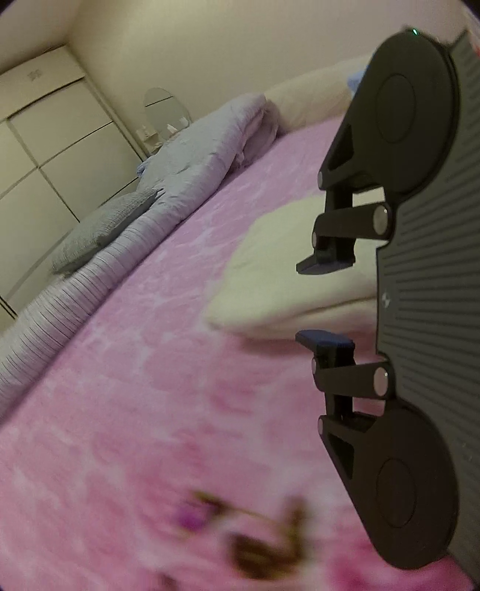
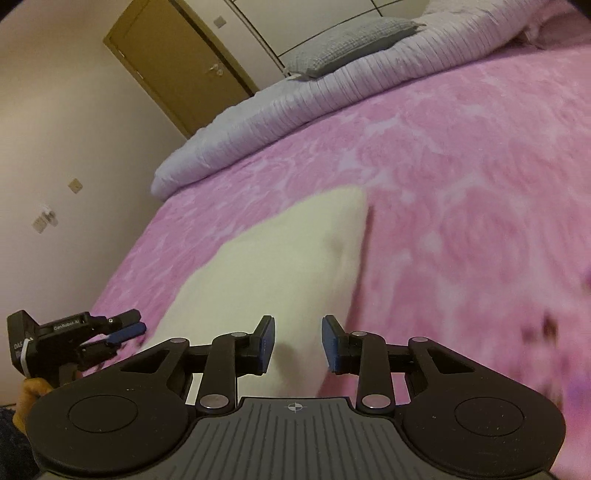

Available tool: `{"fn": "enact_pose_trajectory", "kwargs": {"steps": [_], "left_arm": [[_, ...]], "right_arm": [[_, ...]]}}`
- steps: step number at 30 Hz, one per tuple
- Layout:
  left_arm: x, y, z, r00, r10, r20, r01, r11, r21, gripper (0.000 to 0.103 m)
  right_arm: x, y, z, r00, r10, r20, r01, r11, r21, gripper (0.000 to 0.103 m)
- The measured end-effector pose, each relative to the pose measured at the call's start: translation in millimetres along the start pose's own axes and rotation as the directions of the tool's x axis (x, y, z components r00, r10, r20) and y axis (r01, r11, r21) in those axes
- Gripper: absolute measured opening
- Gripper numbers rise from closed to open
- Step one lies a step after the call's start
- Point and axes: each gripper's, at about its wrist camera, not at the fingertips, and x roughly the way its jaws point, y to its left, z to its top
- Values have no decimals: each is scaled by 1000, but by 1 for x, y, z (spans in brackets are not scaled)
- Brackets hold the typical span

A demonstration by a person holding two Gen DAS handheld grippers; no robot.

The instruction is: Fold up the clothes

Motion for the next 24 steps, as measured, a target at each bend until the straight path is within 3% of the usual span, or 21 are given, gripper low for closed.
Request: {"fn": "enact_pose_trajectory", "kwargs": {"steps": [3, 6, 10, 16, 20, 22, 24], "left_arm": [[-18, 9, -28, 999, -17, -40, 13, 993, -117, 32], [-25, 13, -42, 999, -15, -51, 7, 987, -161, 34], [-22, 19, -43, 995, -94, -46, 78, 961, -264, 35], [-25, 20, -43, 991, -125, -55, 105, 954, -280, 44], [-7, 22, -48, 989, -100, -108, 67, 959, -277, 44], [0, 24, -52, 990, -108, -95, 77, 956, -283, 44], [0, 23, -53, 990, -130, -64, 109, 960, -259, 31]], "right_arm": [[-14, 6, -18, 1000, 16, -2, -16, 1000, 21, 32], [-17, 12, -21, 1000, 16, 0, -16, 1000, 26, 32], [-16, 19, -19, 1000, 23, 9, -23, 999, 28, 32], [-15, 25, -26, 1000, 0, -2, 0, 1000, 11, 32], [-13, 28, -29, 1000, -17, -4, 17, 1000, 3, 32], [-15, 32, -28, 1000, -24, 1, 24, 1000, -15, 32], [-17, 38, -29, 1000, -26, 5, 26, 998, -53, 32]]}}
